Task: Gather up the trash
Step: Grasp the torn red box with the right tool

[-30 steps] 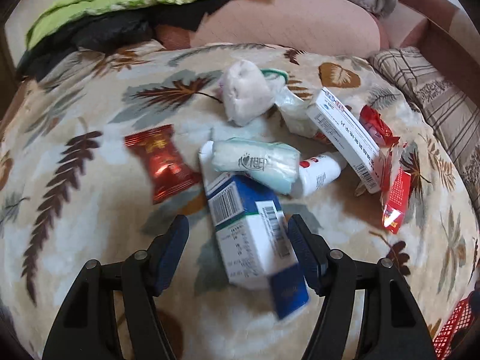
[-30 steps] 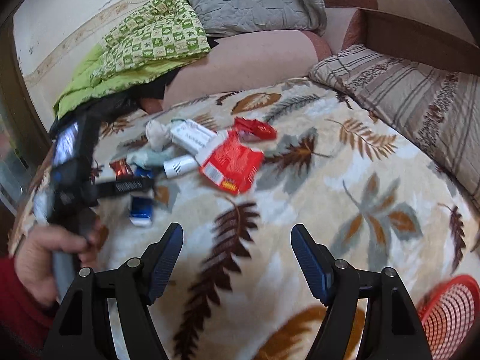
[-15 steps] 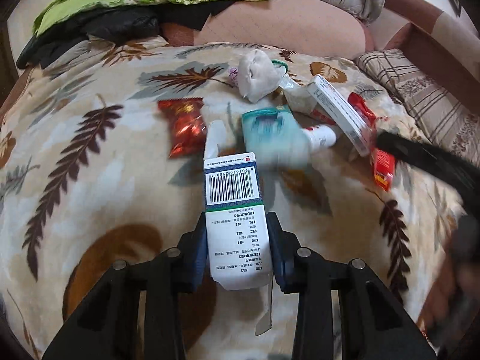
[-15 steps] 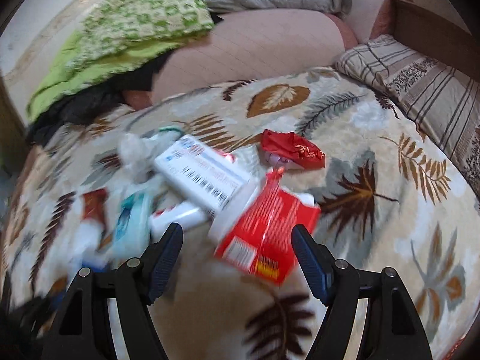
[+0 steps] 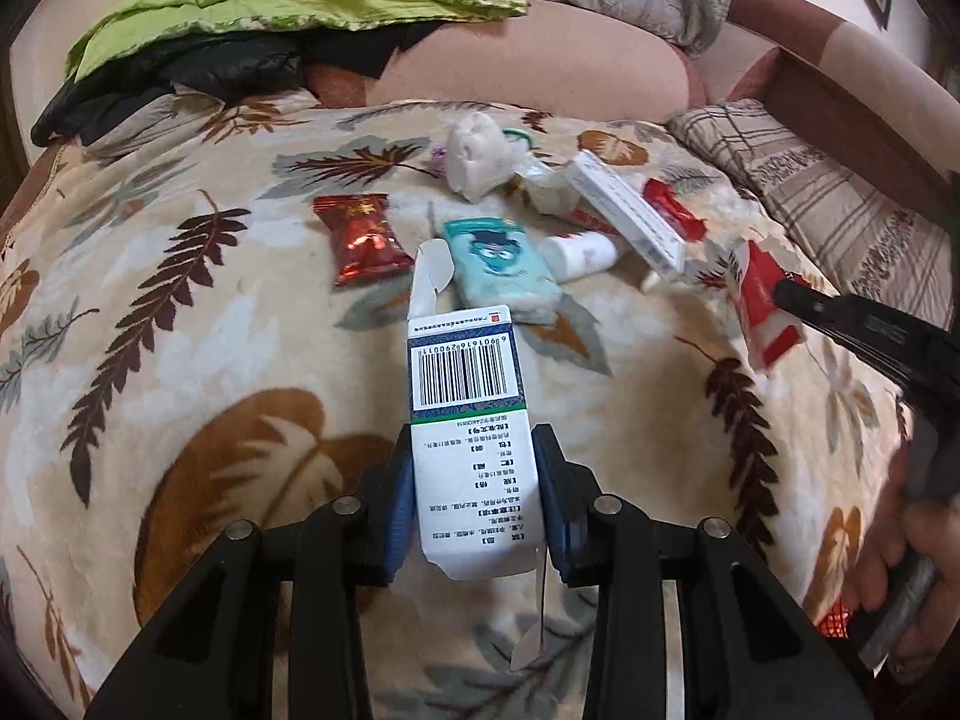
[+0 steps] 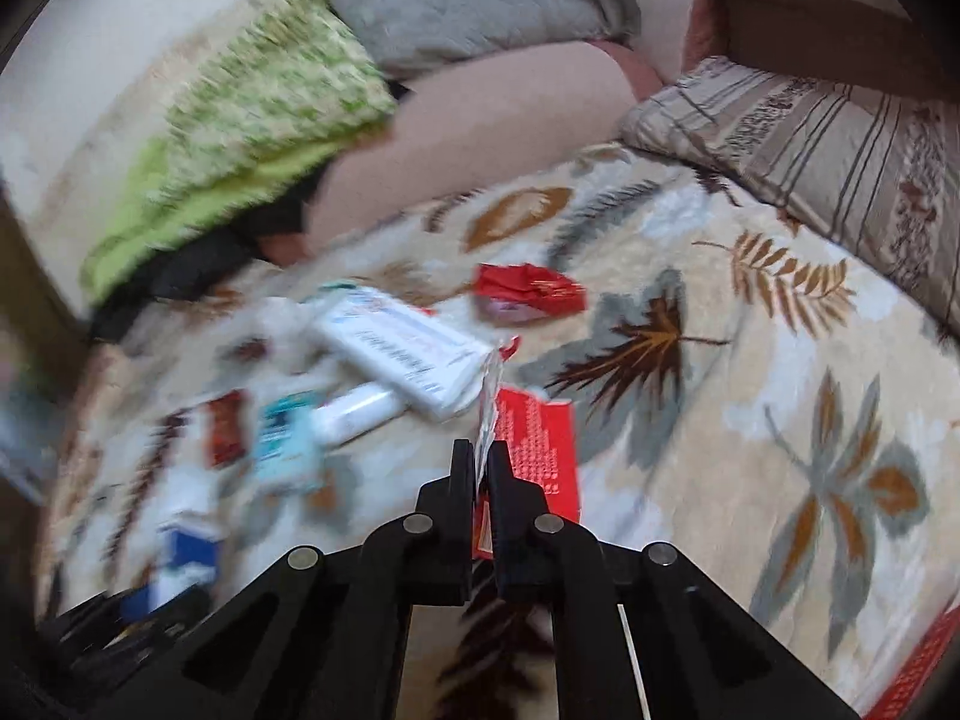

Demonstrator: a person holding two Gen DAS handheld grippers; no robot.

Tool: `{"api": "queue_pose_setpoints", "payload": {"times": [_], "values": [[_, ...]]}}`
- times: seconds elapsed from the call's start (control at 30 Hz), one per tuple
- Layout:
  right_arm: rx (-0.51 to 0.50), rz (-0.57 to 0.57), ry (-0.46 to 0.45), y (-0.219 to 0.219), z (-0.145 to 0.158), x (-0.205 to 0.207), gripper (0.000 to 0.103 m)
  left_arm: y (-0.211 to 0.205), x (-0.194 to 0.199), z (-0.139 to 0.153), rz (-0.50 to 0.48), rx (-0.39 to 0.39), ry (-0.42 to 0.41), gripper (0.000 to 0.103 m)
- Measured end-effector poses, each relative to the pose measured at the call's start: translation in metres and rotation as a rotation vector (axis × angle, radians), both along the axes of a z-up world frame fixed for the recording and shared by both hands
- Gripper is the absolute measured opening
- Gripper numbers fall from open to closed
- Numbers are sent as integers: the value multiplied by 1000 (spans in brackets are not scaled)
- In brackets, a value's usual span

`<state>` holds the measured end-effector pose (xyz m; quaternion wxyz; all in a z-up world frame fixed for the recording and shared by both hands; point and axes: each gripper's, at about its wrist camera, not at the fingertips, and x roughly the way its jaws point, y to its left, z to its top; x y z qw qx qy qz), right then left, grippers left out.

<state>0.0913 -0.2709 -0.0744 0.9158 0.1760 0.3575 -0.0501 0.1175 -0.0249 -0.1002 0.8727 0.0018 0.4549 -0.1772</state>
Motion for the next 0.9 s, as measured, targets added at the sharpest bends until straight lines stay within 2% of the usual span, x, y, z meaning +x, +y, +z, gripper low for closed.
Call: {"api": "queue_pose_setpoints", "payload": {"times": [0.13, 0.27, 0.4, 0.57, 0.67, 0.73, 0.77, 0.8, 0.9], "values": [[-14, 83, -70, 23, 9, -48, 5, -6, -19, 8, -19, 14, -34, 35], [-16, 114, -100, 41, 6, -84, 5, -9, -37, 13, -20, 34, -62, 35], [-18, 126, -127, 44, 8, -102, 5, -14, -53, 18, -26, 64, -97, 35], [28, 129, -72, 38, -2, -98, 5, -18, -67, 21, -40, 81, -104, 35], [53, 146, 5, 36, -11, -92, 7, -17, -72, 22, -37, 84, -107, 35], [51, 134, 55, 33, -17, -87, 35, -12, -72, 24, -27, 76, -100, 35], [49, 116, 73, 30, -19, -86, 57, -9, -71, 24, -20, 72, -98, 35], [50, 104, 81, 27, -20, -85, 63, -8, -71, 24, -17, 70, -96, 35], [66, 64, 94, 14, -23, -83, 65, -5, -72, 23, -16, 62, -85, 35]]}}
